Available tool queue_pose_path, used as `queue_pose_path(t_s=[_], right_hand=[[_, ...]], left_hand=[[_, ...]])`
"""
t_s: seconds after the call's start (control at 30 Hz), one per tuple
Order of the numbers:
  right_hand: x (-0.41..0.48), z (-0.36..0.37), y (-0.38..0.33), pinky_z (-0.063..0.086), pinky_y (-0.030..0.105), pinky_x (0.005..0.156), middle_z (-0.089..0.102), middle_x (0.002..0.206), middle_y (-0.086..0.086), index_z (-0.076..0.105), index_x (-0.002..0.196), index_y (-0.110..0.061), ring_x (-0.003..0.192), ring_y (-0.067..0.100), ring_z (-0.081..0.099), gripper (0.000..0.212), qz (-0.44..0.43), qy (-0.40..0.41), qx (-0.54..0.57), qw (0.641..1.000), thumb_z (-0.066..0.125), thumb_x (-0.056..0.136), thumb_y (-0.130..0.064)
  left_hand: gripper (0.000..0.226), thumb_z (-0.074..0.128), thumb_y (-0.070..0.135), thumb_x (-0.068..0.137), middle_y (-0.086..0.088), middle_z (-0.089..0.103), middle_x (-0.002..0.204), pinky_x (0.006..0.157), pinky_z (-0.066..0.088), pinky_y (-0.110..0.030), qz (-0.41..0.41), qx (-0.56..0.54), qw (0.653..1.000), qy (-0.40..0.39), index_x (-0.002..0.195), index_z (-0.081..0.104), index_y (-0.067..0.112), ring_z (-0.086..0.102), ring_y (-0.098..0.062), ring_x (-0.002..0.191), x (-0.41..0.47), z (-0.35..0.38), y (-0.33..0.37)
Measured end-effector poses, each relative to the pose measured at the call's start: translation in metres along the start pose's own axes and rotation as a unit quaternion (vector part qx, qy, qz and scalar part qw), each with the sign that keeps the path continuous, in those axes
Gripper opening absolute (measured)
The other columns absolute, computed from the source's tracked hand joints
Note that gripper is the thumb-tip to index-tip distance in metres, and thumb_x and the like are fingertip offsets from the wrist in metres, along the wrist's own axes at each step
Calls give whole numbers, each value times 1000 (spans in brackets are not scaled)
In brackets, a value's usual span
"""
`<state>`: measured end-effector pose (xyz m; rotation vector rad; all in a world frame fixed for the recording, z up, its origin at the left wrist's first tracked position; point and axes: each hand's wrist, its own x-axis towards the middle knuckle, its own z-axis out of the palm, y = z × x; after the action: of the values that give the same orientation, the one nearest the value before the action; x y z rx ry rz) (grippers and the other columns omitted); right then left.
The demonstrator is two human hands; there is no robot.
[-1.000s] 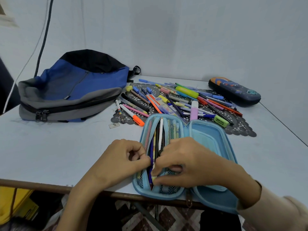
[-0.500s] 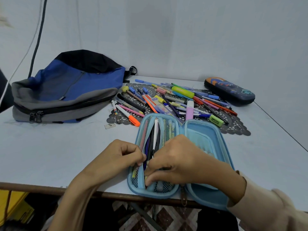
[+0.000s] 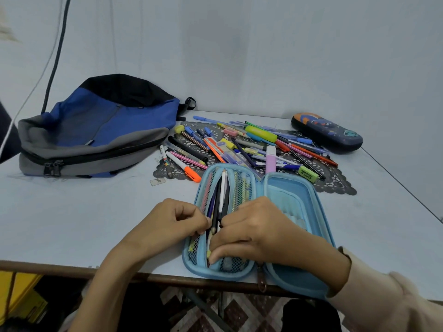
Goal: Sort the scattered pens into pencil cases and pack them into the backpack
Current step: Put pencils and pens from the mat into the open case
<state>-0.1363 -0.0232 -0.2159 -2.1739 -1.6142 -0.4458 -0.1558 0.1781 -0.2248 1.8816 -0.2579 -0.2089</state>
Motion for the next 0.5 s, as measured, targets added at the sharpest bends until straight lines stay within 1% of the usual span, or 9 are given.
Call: queue_pose_path(t_s=[0.07,0.17,0.23,0.27,0.3,0.33,0.4,0.47,0.5], right_hand=[[-2,-4,1,41,34,47,56,65,-8,79,85,-22,57,5,50,14,29,-17,42,999,73,84,-35],[-8,-9,2,44,35,49,57,72,-6,79,96,-24,59,9,54,16,57,-34,36,997,69,88,-35],[-12,-11,2,46,34,51,60,79,-7,77,102,-25,65,10,58,18,65,-43,9,997,67,90,-35],[-13,-12,2,47,32,52,62,82,-9,76,104,-25,68,9,59,18,67,-47,-5,997,66,91,-34],[-13,-13,2,47,30,52,64,86,-10,75,104,-25,71,8,60,18,70,-51,-13,996,65,92,-34],[-13,-13,2,46,27,53,65,89,-11,74,104,-25,72,7,60,16,72,-53,-14,996,64,93,-32],[-13,-14,1,45,25,55,65,93,-11,72,101,-24,74,8,60,13,73,-56,-11,996,61,94,-25],[-13,-14,0,46,29,54,64,93,-9,70,98,-22,73,10,59,12,72,-57,-17,996,59,95,-20],[-13,-13,0,45,31,53,63,92,-8,69,96,-21,73,11,58,12,69,-56,-23,996,58,95,-19]], left_hand=[[30,72,23,87,5,58,57,60,41,-11,2,5,1000,7,59,67,14,51,-4,58,0,-2,0],[31,75,42,79,2,59,64,62,42,-17,36,12,999,31,67,64,16,51,-6,63,3,-2,-3],[24,78,39,78,8,60,72,62,41,-14,72,33,995,56,78,64,19,51,-3,64,7,0,-6],[20,77,36,80,11,61,80,64,40,-11,91,48,993,61,85,65,21,52,0,68,9,1,-7],[19,74,36,82,15,62,90,68,39,-9,110,67,990,60,94,65,24,55,1,79,11,1,-9],[24,72,40,82,18,60,101,75,38,-7,128,93,986,55,102,64,29,55,1,94,13,1,-11],[36,65,51,81,22,53,122,91,31,-8,153,151,976,41,115,61,39,44,0,121,17,-2,-15],[42,56,61,80,27,43,136,107,27,-25,161,194,967,22,119,60,46,31,1,134,19,-3,-15],[43,53,63,80,29,41,138,111,26,-33,162,207,965,12,119,60,48,29,3,136,20,-3,-13]])
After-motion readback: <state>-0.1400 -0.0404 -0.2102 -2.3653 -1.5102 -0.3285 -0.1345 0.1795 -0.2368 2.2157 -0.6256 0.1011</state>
